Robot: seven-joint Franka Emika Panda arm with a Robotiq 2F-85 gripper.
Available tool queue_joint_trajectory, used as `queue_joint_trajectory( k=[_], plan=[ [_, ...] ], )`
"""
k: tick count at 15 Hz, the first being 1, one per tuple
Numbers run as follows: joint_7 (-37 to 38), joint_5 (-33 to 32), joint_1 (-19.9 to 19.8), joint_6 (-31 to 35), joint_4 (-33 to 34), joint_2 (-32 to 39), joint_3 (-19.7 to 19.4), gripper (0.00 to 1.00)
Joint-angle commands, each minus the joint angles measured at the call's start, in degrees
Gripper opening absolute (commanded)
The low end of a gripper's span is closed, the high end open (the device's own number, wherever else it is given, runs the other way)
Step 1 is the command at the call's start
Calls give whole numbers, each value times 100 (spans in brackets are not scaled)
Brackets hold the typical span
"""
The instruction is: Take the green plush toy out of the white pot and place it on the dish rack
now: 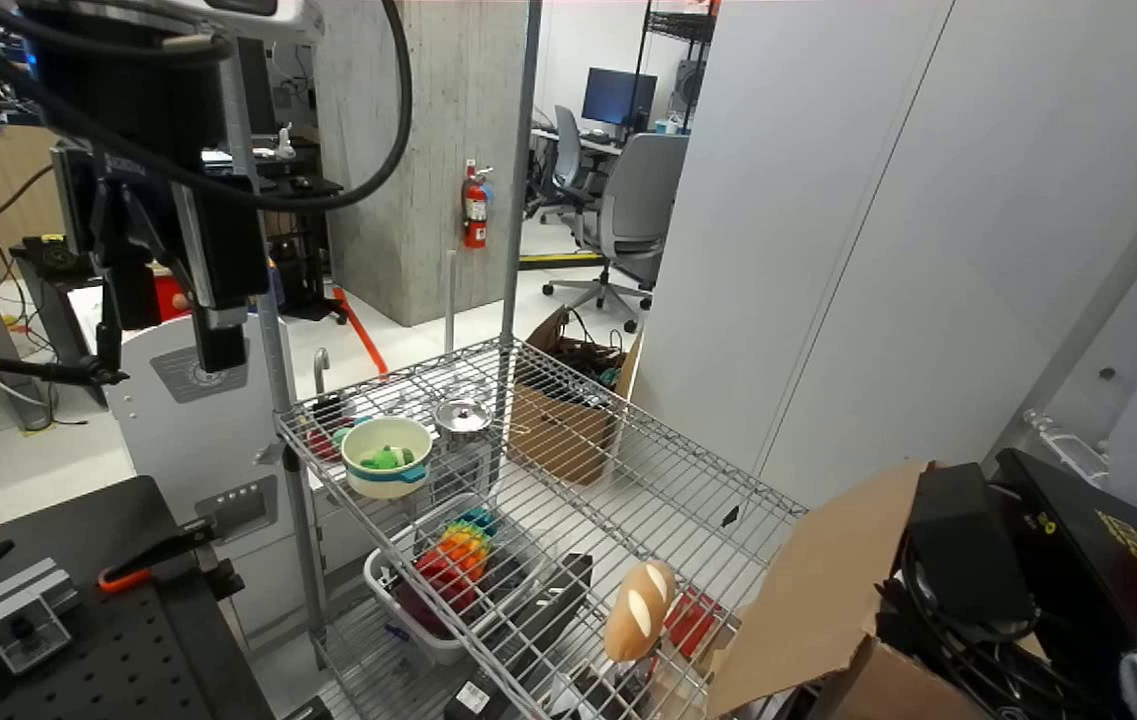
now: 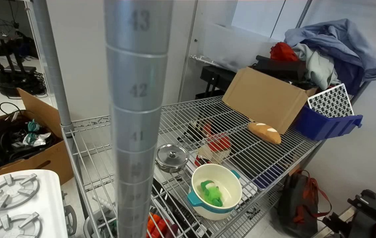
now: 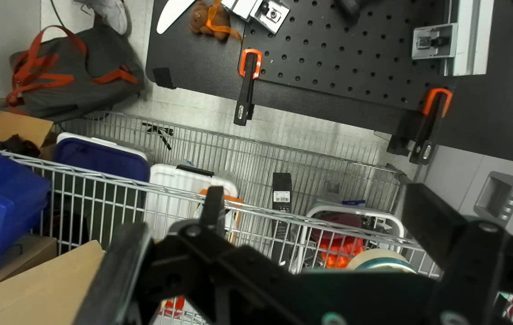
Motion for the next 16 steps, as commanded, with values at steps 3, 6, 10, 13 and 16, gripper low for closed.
queue_joint_trajectory(
  k=[3, 6, 10, 13, 16],
  plan=[
    [108, -26, -26, 436, 21, 632, -116, 100],
    [472, 19, -18, 1413, 65, 1709, -43, 100],
    [1108, 193, 176, 2655, 315, 3195, 277, 100],
    [1685, 355, 482, 3265, 740, 4173, 645, 100],
    [2146, 270, 758, 3446, 1313, 4859, 790, 100]
  ],
)
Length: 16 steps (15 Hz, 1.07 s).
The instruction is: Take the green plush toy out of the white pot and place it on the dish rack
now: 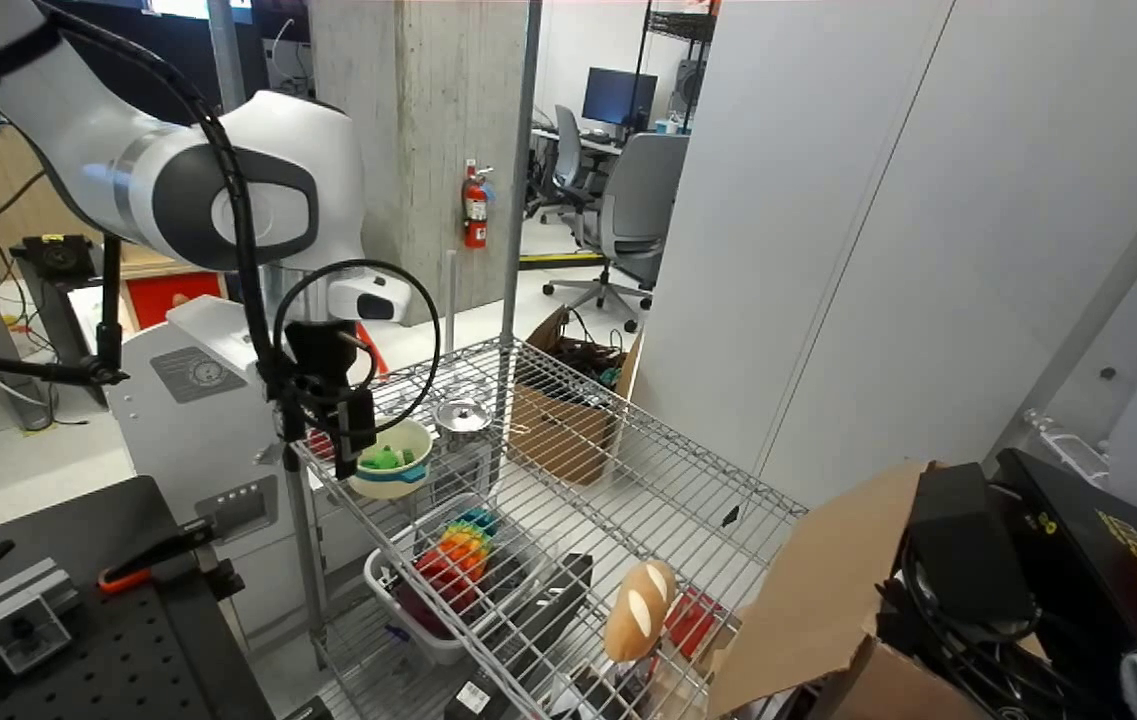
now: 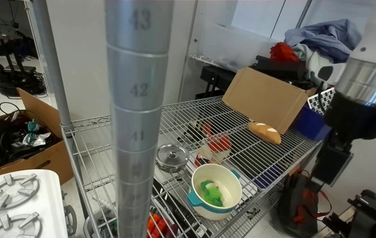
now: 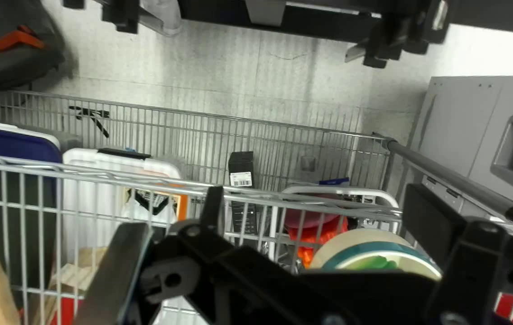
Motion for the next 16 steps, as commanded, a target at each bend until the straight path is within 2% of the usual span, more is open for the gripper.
queue_joint_trajectory(
  k=[1, 9, 16],
  plan=[
    [506, -35, 280, 76, 877, 836, 102, 100],
    [1446, -196, 809, 400, 2397, 2108, -164, 100],
    [1858, -25, 1151, 414, 3278, 3102, -398, 100]
  ],
)
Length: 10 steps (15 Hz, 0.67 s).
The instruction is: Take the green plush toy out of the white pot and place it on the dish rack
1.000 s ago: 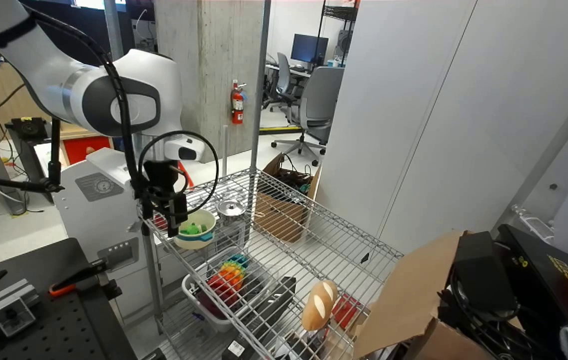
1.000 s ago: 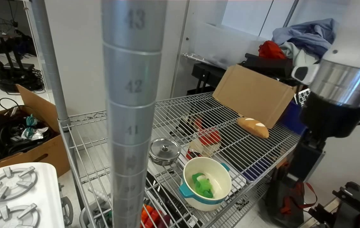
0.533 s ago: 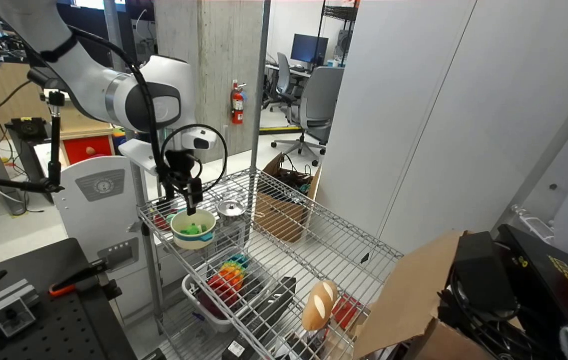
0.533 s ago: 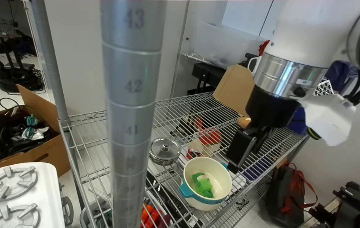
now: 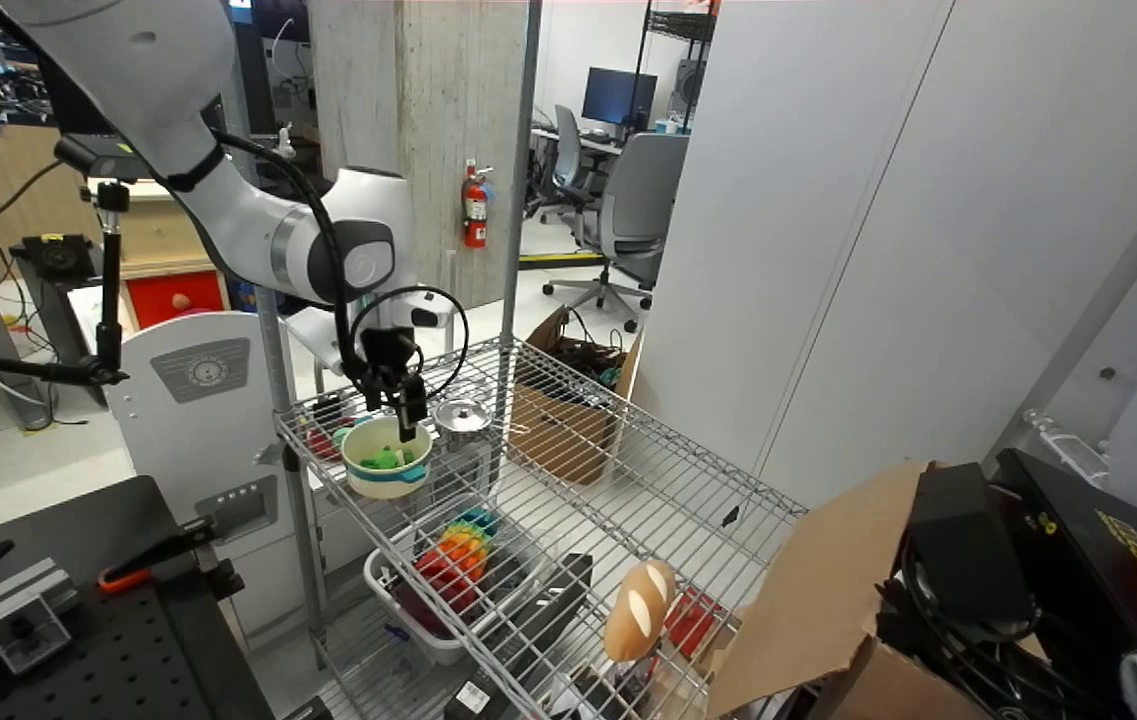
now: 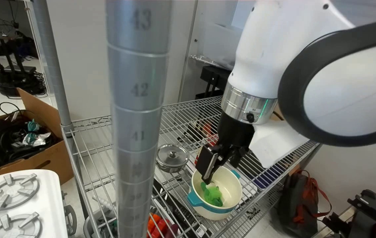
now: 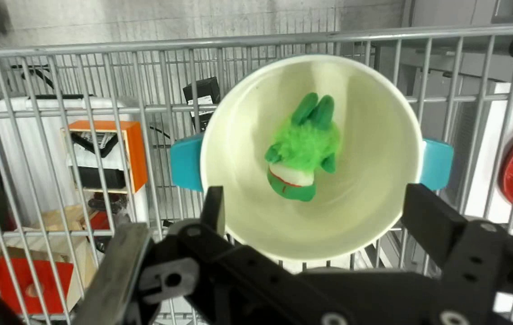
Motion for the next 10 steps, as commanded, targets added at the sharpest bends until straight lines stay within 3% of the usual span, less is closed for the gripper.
queue_joint_trajectory(
  k=[1, 10],
  plan=[
    [200, 66, 218, -21, 479, 423, -158, 100],
    [204, 278, 218, -140, 546, 418, -118, 100]
  ],
)
